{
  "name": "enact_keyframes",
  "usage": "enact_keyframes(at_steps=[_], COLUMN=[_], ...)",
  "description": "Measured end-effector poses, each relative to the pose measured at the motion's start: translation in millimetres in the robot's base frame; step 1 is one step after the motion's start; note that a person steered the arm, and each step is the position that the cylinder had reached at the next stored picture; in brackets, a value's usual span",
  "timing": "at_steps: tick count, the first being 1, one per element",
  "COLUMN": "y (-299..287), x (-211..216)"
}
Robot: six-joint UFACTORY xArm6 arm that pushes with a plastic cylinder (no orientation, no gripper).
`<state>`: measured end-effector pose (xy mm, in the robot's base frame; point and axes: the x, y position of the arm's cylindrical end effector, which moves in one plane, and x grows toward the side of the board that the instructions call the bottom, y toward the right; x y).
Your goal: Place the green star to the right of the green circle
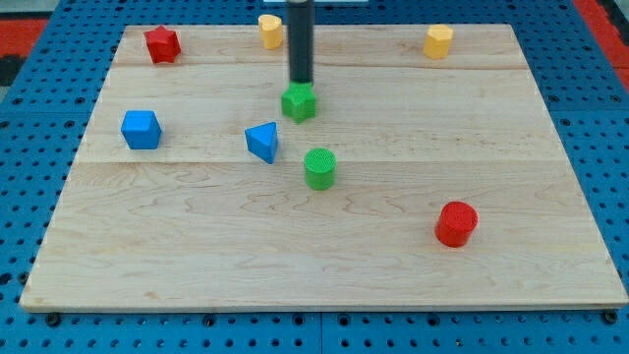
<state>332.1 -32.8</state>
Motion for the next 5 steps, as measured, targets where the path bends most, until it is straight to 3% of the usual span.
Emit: enact_keyframes(at_steps=[1,2,3,5], y=[-0.5,-51.4,-64.1,43.2], x=[24.1,32.2,51.6,57.7])
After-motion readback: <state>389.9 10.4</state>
